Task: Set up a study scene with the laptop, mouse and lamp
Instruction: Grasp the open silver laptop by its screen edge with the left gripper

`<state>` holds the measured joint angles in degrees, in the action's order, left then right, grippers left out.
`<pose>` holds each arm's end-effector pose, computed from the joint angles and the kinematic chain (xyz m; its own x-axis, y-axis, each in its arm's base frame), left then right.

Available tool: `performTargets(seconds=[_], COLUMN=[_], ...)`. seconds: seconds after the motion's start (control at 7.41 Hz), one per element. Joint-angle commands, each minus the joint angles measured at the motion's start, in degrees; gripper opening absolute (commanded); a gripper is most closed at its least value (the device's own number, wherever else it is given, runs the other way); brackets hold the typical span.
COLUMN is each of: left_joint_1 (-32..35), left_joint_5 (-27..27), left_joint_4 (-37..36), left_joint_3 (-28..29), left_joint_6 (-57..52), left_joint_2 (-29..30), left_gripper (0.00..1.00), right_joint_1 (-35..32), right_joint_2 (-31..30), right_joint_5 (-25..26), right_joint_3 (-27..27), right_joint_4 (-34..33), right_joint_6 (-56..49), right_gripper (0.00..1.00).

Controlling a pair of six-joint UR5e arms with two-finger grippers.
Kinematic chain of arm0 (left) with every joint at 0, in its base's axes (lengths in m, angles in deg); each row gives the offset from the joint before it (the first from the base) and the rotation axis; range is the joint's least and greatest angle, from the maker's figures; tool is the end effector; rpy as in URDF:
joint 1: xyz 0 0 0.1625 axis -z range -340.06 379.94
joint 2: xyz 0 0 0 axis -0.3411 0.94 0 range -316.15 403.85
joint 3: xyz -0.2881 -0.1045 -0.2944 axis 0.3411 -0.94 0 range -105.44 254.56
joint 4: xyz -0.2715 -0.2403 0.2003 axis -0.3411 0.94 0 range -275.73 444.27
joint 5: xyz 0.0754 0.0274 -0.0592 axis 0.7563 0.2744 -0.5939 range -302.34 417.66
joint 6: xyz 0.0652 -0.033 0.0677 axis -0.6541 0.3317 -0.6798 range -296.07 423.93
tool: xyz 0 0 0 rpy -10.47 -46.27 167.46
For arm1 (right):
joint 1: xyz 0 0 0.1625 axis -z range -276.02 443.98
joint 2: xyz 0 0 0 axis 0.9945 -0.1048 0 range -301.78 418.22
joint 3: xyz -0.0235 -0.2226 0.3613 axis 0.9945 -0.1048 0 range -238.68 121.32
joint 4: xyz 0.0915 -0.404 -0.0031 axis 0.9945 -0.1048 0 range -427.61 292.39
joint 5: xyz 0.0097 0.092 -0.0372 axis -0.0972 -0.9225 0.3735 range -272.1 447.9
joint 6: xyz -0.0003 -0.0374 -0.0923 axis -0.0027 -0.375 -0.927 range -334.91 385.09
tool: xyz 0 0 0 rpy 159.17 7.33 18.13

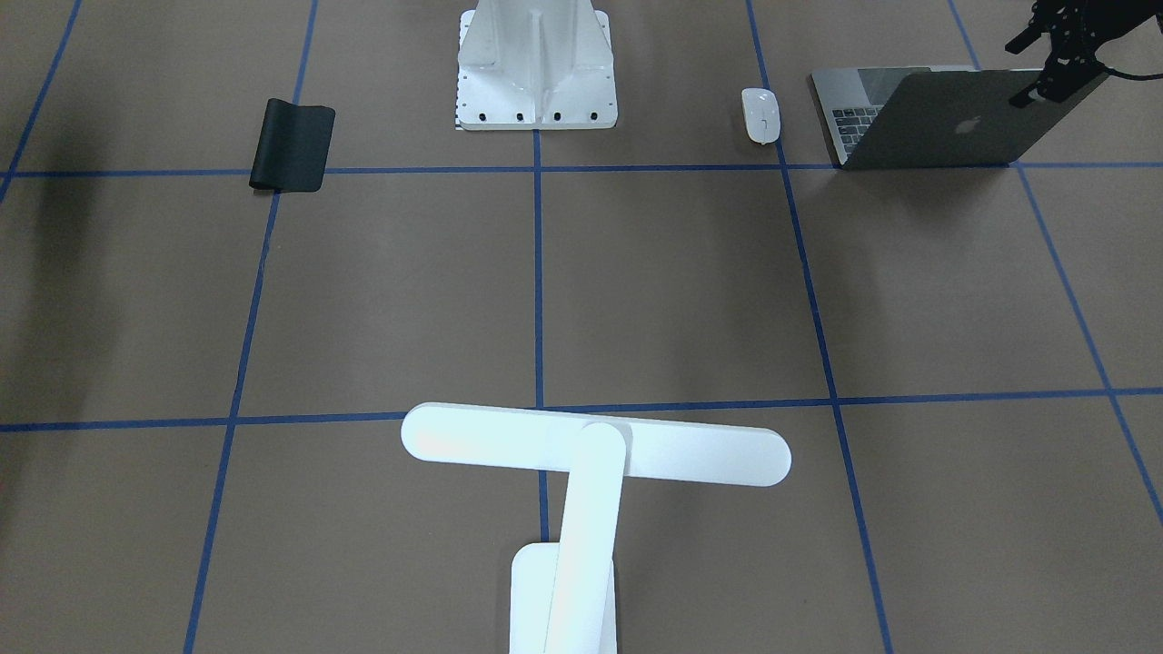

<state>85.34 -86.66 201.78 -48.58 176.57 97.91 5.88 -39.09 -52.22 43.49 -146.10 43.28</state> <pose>0.0596 -0.2556 0.5368 0.1995 -0.9746 -0.1017 0.5046 0.1911 -0.8419 -0.0372 -0.4523 0.5840 0.6154 -0.0335 0.7875 0.0059 0.9993 0.0378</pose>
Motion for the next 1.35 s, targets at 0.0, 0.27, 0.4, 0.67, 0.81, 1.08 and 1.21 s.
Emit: performTargets(seconds=[0.0, 0.27, 0.4, 0.67, 0.81, 1.08, 1.21], left_joint_1=[-0.88, -1.06, -1.24, -1.33, -0.89, -0.54, -0.45], left_joint_5=[2.45, 2.47, 2.47, 2.38, 1.42, -3.92, -5.17], left_joint_4=[0.09, 0.00, 0.00, 0.00, 0.00, -0.44, -0.70], left_joint_3=[0.61, 1.14, 1.31, 1.23, 0.97, 1.58, 2.36], left_joint_6=[0.21, 1.52, 4.05, 4.34, 4.26, 4.26, 4.26], left_joint_2=[-0.35, -0.27, 0.52, 0.79, 1.74, 6.39, 7.89], left_gripper=[0.99, 0.72, 0.21, 0.00, 0.00, 0.00, 0.00], right_joint_1=[-0.12, -0.29, -0.47, -0.56, -0.56, -0.56, -0.47], right_joint_2=[-0.07, -0.25, -0.42, -0.78, -0.78, -0.86, -0.86], right_joint_5=[-0.07, -0.50, -1.03, -1.39, -1.39, -1.74, -1.74], right_joint_3=[0.22, 0.49, 0.49, 1.10, 1.02, 1.10, 0.84], right_joint_4=[0.00, -0.09, -0.09, -0.09, -0.09, -0.35, -0.44], right_joint_6=[0.00, 0.00, 0.00, 0.00, -0.09, -0.09, -0.09], right_gripper=[1.00, 1.00, 1.00, 1.00, 1.00, 1.00, 1.00])
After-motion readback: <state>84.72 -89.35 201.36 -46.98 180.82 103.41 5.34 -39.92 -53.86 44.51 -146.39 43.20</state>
